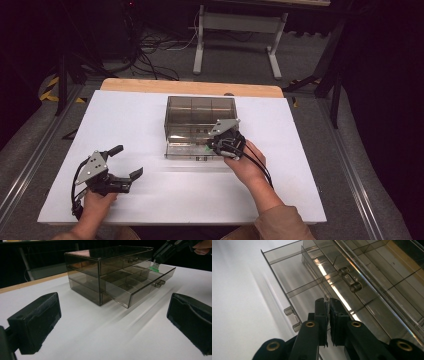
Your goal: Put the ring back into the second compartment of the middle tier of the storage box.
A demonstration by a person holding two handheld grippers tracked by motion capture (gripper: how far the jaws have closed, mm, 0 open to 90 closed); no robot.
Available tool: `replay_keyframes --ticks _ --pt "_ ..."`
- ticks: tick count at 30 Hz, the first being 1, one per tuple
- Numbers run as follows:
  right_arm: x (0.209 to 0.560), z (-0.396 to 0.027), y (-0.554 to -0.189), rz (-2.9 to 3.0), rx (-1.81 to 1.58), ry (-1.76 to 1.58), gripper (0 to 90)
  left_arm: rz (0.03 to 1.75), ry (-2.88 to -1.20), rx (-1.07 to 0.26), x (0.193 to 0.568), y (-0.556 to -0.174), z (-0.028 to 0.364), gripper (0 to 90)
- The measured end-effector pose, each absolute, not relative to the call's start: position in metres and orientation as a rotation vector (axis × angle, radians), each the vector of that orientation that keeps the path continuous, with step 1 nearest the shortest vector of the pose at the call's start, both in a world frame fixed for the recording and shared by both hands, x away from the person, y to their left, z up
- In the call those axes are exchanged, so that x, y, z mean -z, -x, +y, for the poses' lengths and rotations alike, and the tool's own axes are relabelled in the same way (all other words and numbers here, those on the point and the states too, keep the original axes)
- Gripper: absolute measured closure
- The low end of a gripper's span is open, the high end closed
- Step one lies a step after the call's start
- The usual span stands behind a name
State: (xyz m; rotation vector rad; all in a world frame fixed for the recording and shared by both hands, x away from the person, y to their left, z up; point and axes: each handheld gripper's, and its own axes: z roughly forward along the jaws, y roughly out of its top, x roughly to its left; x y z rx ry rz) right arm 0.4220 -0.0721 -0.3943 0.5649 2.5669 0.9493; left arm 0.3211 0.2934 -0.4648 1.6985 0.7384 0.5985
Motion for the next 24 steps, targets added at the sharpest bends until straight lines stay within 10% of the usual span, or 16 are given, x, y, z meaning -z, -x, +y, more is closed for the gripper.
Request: replay_keyframes --ticks 24 --pt "0.413 -0.049 -0.431 2.577 -0.902 -0.591 85.1 0.736 -1.7 -0.598 0.465 -0.321 0.293 0.3"
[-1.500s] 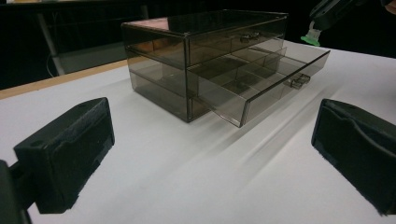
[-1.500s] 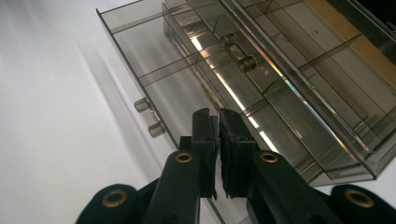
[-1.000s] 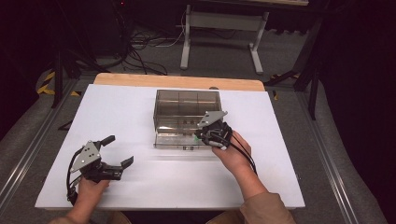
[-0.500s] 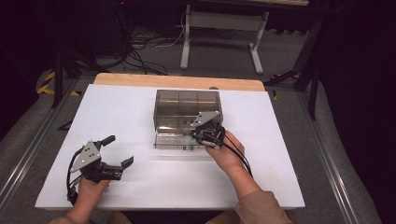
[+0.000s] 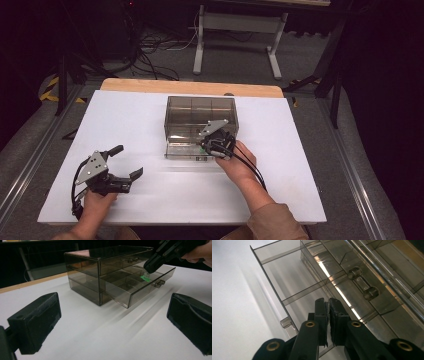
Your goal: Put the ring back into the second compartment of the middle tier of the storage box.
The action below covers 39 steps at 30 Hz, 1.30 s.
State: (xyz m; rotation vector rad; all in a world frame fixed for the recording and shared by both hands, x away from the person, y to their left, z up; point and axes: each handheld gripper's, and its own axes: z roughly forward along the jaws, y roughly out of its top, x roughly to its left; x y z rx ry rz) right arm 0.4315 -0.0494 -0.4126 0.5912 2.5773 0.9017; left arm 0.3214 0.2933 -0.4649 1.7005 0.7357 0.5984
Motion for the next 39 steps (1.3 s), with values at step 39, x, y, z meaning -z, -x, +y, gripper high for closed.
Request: replay_keyframes --ticks 39 --pt "0.4 -0.059 -0.421 2.566 -0.949 -0.586 90.0 0.732 -1.697 -0.604 0.465 -0.322 0.294 0.3"
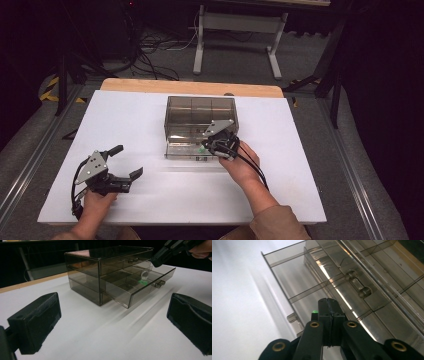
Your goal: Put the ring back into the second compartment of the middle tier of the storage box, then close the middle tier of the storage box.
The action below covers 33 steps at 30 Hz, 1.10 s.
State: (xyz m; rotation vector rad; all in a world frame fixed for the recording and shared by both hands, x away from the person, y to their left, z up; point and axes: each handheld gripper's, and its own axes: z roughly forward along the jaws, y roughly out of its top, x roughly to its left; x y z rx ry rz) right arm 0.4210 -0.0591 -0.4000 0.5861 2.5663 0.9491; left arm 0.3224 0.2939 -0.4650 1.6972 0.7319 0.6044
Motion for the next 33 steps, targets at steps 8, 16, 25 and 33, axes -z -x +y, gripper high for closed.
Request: replay_keyframes --ticks 8,16,25,33 --pt "0.4 -0.062 -0.409 2.613 -0.937 -0.544 90.0 0.732 -1.695 -0.603 0.465 -0.322 0.293 0.3" --pt "0.403 -0.067 -0.404 2.663 -0.919 -0.53 90.0 0.725 -1.701 -0.61 0.465 -0.322 0.294 0.3" --pt "0.406 -0.068 -0.4 2.713 -0.897 -0.496 90.0 0.725 -1.695 -0.609 0.465 -0.322 0.293 0.3" --pt "0.412 -0.064 -0.4 2.768 -0.842 -0.472 90.0 0.726 -1.698 -0.609 0.465 -0.322 0.293 0.3"
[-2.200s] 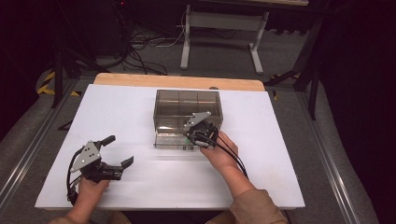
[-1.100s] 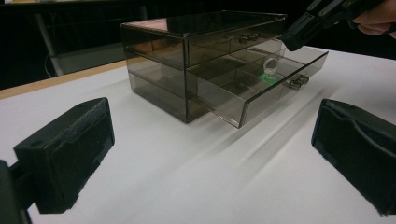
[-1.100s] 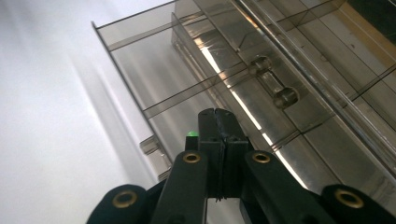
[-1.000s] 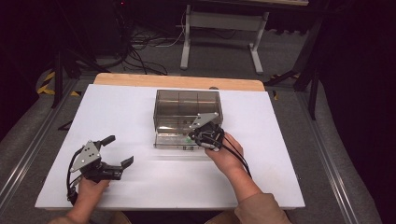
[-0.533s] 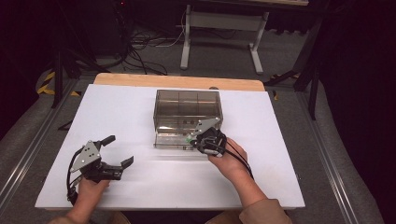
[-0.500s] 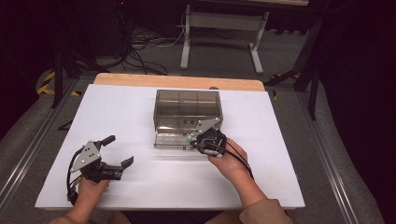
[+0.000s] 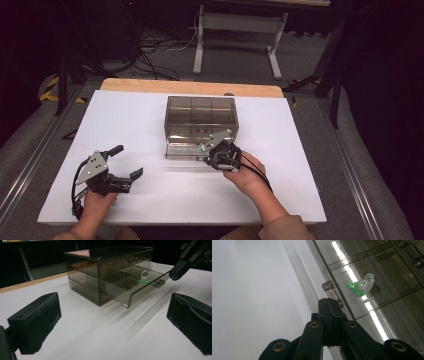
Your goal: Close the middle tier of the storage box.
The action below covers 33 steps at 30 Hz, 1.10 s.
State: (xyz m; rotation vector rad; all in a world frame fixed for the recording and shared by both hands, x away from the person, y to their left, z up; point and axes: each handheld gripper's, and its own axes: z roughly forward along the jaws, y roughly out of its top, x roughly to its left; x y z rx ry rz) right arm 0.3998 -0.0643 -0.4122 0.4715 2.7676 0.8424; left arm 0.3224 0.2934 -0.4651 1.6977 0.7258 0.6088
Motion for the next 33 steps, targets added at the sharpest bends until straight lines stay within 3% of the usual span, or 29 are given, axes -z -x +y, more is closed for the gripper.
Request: replay_keyframes --ticks 33 --pt "0.433 -0.061 -0.413 2.812 -0.656 -0.515 90.0 0.726 -1.699 -0.611 0.465 -0.323 0.293 0.3"
